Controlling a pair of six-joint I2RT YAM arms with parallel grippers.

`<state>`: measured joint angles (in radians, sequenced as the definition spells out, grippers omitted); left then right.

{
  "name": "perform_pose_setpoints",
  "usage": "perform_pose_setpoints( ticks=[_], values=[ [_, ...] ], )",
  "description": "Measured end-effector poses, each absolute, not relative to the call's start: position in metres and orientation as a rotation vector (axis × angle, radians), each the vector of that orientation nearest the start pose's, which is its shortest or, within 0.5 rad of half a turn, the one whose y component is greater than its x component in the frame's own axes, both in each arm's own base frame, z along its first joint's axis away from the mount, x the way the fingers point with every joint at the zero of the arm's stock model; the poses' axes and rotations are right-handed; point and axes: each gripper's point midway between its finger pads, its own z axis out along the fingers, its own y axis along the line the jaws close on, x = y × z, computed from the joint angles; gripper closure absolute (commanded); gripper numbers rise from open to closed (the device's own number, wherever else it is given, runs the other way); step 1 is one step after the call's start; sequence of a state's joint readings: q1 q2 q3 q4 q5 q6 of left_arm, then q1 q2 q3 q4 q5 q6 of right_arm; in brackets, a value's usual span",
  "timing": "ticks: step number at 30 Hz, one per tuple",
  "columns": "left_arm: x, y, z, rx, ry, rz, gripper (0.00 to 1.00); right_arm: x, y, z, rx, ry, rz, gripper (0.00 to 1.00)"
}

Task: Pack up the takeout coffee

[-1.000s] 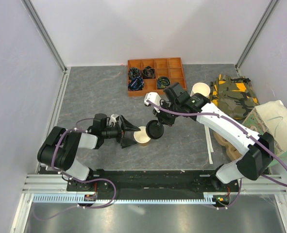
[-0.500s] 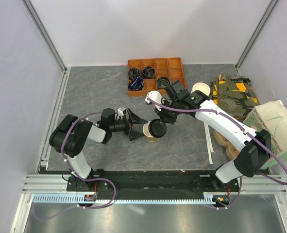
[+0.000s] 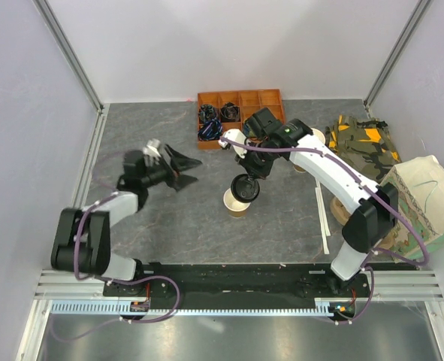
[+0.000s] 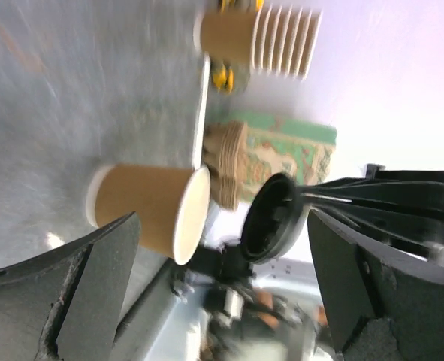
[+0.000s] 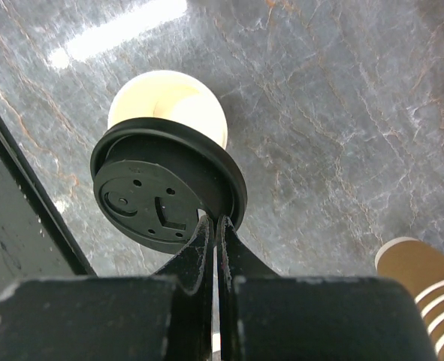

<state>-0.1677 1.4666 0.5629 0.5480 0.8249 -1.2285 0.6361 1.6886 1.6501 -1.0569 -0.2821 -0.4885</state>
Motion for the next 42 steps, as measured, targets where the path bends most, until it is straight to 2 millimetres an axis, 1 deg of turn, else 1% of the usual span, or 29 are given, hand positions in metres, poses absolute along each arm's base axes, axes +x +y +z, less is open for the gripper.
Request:
perform_pose_setpoints(
  ticks=[1,3,4,5,6,8,9,11,12,14,20,24,27,34,42],
  values=[
    [0.319,-0.196,0.155,-0.531,2.117,-1.619,0.00,0.288,0.250,0.188,-1.503,2.207,0.421,1.00],
    [0.339,-0.153,0.187,-0.478,2.027,-1.469,0.00,0.290,0.252,0.185,-1.525,2.231,0.400,1.00],
    [0.344,-0.134,0.201,-0.463,1.984,-1.405,0.00,0.291,0.253,0.183,-1.535,2.240,0.389,1.00],
    [0.348,-0.108,0.217,-0.462,1.933,-1.329,0.00,0.291,0.255,0.180,-1.549,2.253,0.377,1.00],
    [0.348,-0.083,0.231,-0.470,1.887,-1.260,0.00,0.291,0.257,0.178,-1.565,2.262,0.365,1.00],
    [0.344,-0.039,0.247,-0.512,1.823,-1.143,0.00,0.290,0.262,0.173,-1.598,2.282,0.345,1.00],
    [0.339,-0.023,0.250,-0.540,1.816,-1.106,0.00,0.290,0.264,0.169,-1.613,2.292,0.335,1.00],
    [0.335,-0.006,0.250,-0.574,1.831,-1.053,0.00,0.289,0.268,0.163,-1.645,2.311,0.317,1.00],
    [0.333,-0.003,0.250,-0.578,1.847,-1.038,0.00,0.289,0.269,0.161,-1.657,2.318,0.310,1.00],
    [0.328,-0.005,0.248,-0.571,1.886,-1.029,0.00,0.289,0.273,0.157,-1.680,2.331,0.295,1.00],
    [0.307,-0.020,0.252,-0.508,1.928,-1.062,0.00,0.286,0.276,0.153,-1.720,2.360,0.263,1.00],
    [0.298,-0.029,0.257,-0.452,1.929,-1.110,0.00,0.285,0.275,0.147,-1.732,2.379,0.261,1.00],
    [0.293,-0.034,0.255,-0.435,1.936,-1.144,0.00,0.285,0.275,0.143,-1.739,2.390,0.260,1.00],
    [0.289,-0.038,0.253,-0.414,1.940,-1.172,0.00,0.286,0.279,0.139,-1.746,2.396,0.268,1.00],
    [0.288,-0.039,0.249,-0.417,1.943,-1.177,0.00,0.286,0.285,0.142,-1.750,2.376,0.273,0.99]
  ],
)
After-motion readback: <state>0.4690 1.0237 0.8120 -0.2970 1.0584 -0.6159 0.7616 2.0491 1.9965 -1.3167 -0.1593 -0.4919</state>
